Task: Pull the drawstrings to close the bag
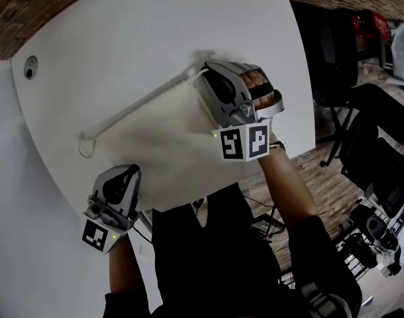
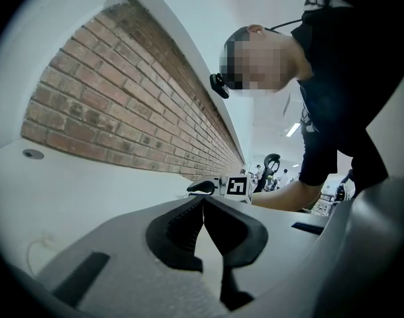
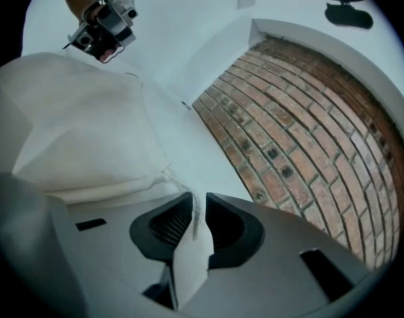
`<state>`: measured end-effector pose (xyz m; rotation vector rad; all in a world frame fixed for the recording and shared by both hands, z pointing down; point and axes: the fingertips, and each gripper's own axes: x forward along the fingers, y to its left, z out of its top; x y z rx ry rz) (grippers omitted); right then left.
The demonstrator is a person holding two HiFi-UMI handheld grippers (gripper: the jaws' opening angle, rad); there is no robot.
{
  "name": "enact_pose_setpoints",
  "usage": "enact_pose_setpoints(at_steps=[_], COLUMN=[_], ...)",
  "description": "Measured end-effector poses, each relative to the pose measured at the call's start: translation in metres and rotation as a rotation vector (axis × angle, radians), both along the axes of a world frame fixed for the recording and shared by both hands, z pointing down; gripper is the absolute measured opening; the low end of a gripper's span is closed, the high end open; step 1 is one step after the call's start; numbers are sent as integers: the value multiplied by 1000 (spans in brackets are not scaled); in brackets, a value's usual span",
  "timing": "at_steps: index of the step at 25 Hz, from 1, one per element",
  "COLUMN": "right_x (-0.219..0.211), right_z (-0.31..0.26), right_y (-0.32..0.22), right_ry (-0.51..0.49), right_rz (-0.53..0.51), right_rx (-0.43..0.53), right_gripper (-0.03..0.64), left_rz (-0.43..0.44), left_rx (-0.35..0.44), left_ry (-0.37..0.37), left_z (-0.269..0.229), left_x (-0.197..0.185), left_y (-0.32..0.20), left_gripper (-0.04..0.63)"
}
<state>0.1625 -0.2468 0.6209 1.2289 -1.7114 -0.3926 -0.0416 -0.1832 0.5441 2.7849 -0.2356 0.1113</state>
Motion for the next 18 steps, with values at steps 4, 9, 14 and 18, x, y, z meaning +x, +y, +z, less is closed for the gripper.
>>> enact_pose_setpoints(at_steps=[4, 9, 14, 18], right_x=[0, 1, 5, 6], right_z=[0, -2, -6, -6], right_y=[-3, -6, 0, -2], right_ry=[26, 3, -58, -51], right_rz=[-47, -54, -47, -40], right_rx=[-17, -15, 5, -9], right_gripper=[58, 21, 14, 12], left_rz=[0, -12, -69, -226], left_rx=[-9, -2, 135, 219], left_ry=[-1, -4, -119, -385], left_z=[-2, -2, 7, 26], left_x=[4, 3, -7, -55], left_y=[4, 5, -17, -56], left_gripper=[17, 17, 17, 18])
